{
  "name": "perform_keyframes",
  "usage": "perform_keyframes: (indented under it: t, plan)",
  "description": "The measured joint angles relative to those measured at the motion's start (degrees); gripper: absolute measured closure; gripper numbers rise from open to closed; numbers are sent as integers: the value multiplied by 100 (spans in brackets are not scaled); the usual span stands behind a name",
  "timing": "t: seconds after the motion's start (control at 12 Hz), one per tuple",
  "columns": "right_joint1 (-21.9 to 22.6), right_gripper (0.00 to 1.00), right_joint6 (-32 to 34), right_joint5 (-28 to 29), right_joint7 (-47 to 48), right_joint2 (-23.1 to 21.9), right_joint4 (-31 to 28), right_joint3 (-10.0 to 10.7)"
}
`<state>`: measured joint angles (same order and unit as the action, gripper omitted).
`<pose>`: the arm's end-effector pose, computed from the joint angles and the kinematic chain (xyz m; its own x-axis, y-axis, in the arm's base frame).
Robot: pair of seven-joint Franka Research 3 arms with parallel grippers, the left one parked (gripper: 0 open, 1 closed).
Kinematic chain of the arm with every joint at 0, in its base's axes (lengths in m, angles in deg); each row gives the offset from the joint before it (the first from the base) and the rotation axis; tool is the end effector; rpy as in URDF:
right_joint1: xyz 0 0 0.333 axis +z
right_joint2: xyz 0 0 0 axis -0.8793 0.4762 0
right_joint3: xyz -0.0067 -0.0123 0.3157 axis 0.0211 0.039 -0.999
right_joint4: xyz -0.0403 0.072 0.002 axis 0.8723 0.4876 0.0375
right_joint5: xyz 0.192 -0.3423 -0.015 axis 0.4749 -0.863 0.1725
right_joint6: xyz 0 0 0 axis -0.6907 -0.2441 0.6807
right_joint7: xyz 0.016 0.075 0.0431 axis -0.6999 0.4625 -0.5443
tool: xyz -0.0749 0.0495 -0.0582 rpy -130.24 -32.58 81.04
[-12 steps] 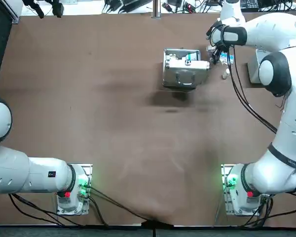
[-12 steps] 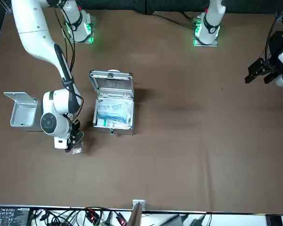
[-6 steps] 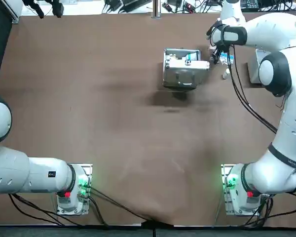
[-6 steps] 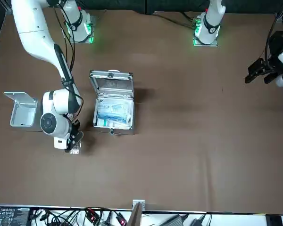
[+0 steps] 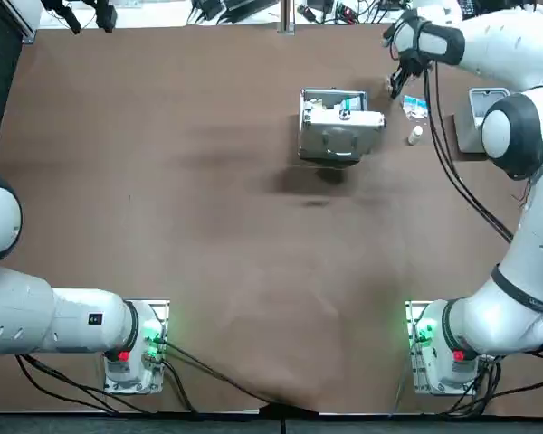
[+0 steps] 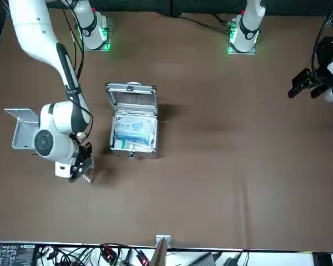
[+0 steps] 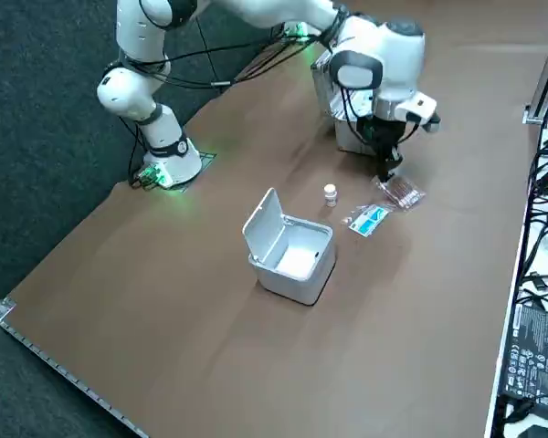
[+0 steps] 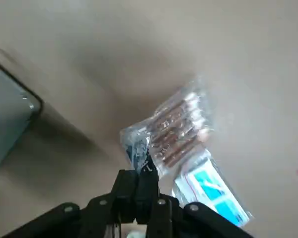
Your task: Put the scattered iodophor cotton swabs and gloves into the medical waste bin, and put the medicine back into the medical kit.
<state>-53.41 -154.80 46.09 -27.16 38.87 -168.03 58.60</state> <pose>0.6860 0.0886 0.2674 0.7779 0.6231 -0.0814 0.6220 -0.7819 -0.0415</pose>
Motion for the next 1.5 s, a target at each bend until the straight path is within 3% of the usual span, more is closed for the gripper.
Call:
perform_keyframes:
  t: [0.58,1.08,1.17,1.5]
  plan:
    - [-680,99,1955,32,-44,-352,1131,40]
    - [-1690,99,3371,35,-454,-370,1756,71]
    - [-2022,99,3763,38,-493,-371,1920,73]
    - [-2531,99,4117,46,-526,-368,2026,67]
